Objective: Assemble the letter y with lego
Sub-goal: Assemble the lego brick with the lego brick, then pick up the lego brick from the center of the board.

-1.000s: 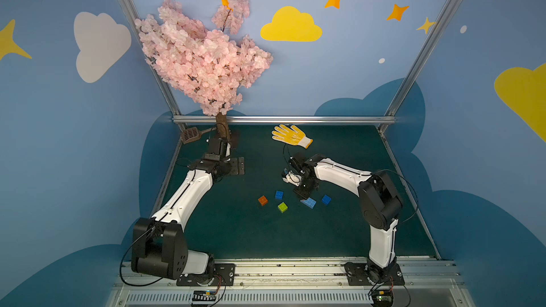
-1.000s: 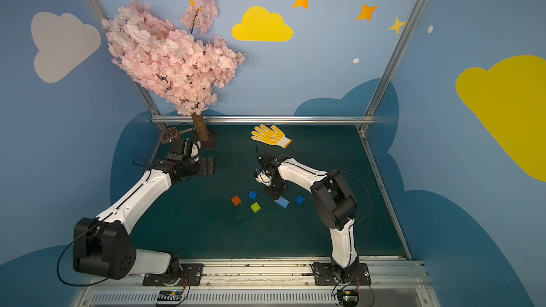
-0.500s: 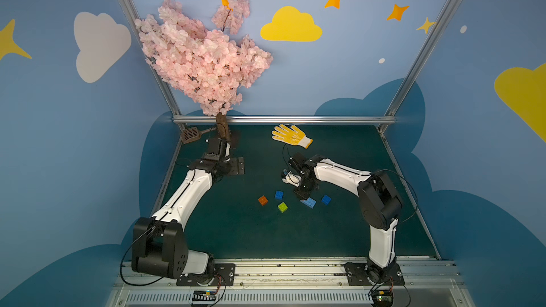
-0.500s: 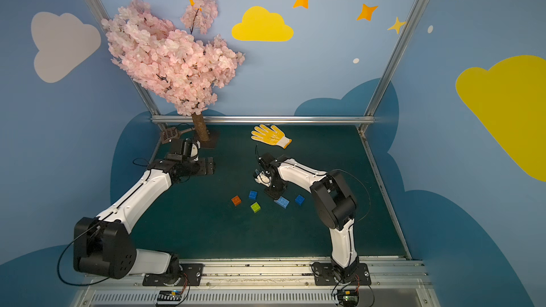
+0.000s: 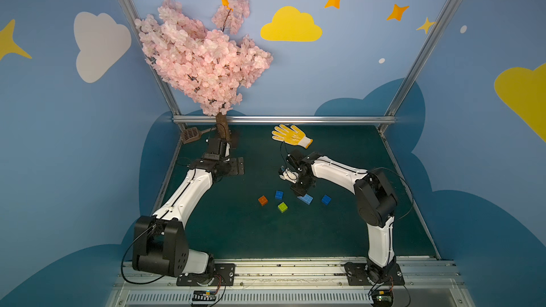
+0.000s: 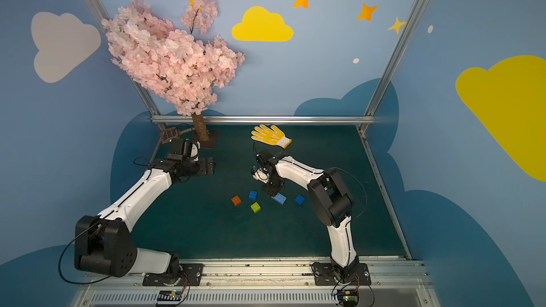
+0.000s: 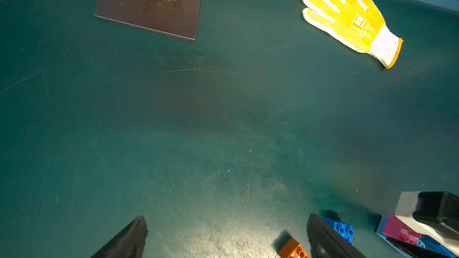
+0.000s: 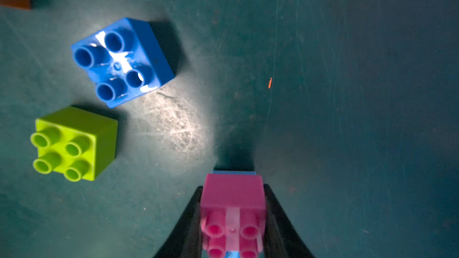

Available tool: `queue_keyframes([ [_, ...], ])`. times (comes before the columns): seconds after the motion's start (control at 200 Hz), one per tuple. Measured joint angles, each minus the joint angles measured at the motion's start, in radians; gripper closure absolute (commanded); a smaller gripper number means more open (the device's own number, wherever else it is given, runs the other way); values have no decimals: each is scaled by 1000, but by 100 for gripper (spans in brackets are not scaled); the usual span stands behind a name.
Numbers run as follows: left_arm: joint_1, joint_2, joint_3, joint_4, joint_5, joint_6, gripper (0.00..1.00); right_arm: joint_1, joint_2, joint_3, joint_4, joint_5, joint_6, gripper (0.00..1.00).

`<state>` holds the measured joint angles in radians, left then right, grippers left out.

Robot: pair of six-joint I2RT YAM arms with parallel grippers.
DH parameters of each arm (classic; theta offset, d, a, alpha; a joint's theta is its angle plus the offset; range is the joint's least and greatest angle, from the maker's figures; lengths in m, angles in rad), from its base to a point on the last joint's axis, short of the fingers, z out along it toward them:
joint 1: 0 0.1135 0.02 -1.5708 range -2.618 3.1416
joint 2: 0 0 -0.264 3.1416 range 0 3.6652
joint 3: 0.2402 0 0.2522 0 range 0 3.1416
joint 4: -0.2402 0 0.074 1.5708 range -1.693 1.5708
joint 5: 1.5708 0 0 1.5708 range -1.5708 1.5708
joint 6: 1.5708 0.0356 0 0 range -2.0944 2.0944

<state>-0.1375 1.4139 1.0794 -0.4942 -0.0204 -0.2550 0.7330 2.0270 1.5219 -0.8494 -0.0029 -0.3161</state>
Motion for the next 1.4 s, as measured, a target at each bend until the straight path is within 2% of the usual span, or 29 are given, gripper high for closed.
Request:
queue_keyframes([
  [0.06, 0, 0, 0, 0, 0, 0, 0, 0, 3, 2, 0, -1, 0, 100],
  [0.135, 0, 0, 0, 0, -1, 0, 0, 0, 3, 2, 0, -1, 0, 88],
  [0.2, 0, 0, 0, 0, -1, 0, 0, 0, 3, 2, 0, 0, 0, 71],
  [0.275, 0, 0, 0, -1, -1, 0, 0, 0, 3, 2, 0, 0, 1, 64],
  [0.355, 0, 0, 0, -3, -1, 0, 0, 0, 3, 1, 1, 1, 1, 60],
  [0.621, 0, -2, 0, -6, 3, 3, 0, -4, -17, -3, 5, 6, 49, 52],
  [0.821, 1, -88, -64, 47, 23, 17, 0, -29, -203, -87, 8, 16, 111, 50],
  [1.011, 0, -62, -51, 58, 69, 23, 0, -113, -367, -257, 4, 73, 208, 50],
  [1.181, 0, -39, -47, 53, 82, 23, 0, -158, -368, -388, -8, 106, 273, 49],
  [1.402, 0, -36, -47, 51, 80, 23, 0, -169, -294, -392, -14, 118, 307, 48],
])
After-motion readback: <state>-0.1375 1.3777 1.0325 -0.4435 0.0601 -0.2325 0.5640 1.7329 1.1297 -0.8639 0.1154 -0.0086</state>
